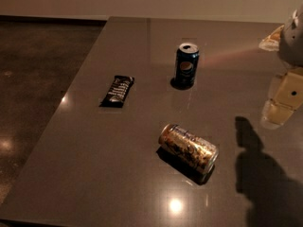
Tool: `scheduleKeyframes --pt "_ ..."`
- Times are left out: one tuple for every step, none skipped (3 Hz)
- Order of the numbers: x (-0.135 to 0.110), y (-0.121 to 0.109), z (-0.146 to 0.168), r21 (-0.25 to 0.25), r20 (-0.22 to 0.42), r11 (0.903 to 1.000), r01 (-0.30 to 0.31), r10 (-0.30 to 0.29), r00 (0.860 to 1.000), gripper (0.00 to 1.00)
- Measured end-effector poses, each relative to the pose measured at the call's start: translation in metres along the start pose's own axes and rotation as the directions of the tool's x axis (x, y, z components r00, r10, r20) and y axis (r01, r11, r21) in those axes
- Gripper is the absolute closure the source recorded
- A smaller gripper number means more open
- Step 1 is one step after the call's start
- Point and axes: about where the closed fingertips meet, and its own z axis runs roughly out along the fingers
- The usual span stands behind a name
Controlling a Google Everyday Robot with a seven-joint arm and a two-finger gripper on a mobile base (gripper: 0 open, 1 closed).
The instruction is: Move pepsi can near rxbar chocolate
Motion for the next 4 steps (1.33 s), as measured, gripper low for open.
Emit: scheduleKeyframes --pt "0.0 0.0 0.0 0.0 0.0 1.0 0.0 0.0 1.0 0.0" --pt "-0.006 -0.02 0.003 0.013 0.053 0.9989 -0.045 0.044 0.998 0.0" --pt "-0.023 -0.062 0.021 0.031 0.133 0.9896 -0.141 0.135 0.982 0.0" --pt "-0.039 -0.097 0.037 0.036 0.194 0.9716 -0.234 0.223 0.955 0.0"
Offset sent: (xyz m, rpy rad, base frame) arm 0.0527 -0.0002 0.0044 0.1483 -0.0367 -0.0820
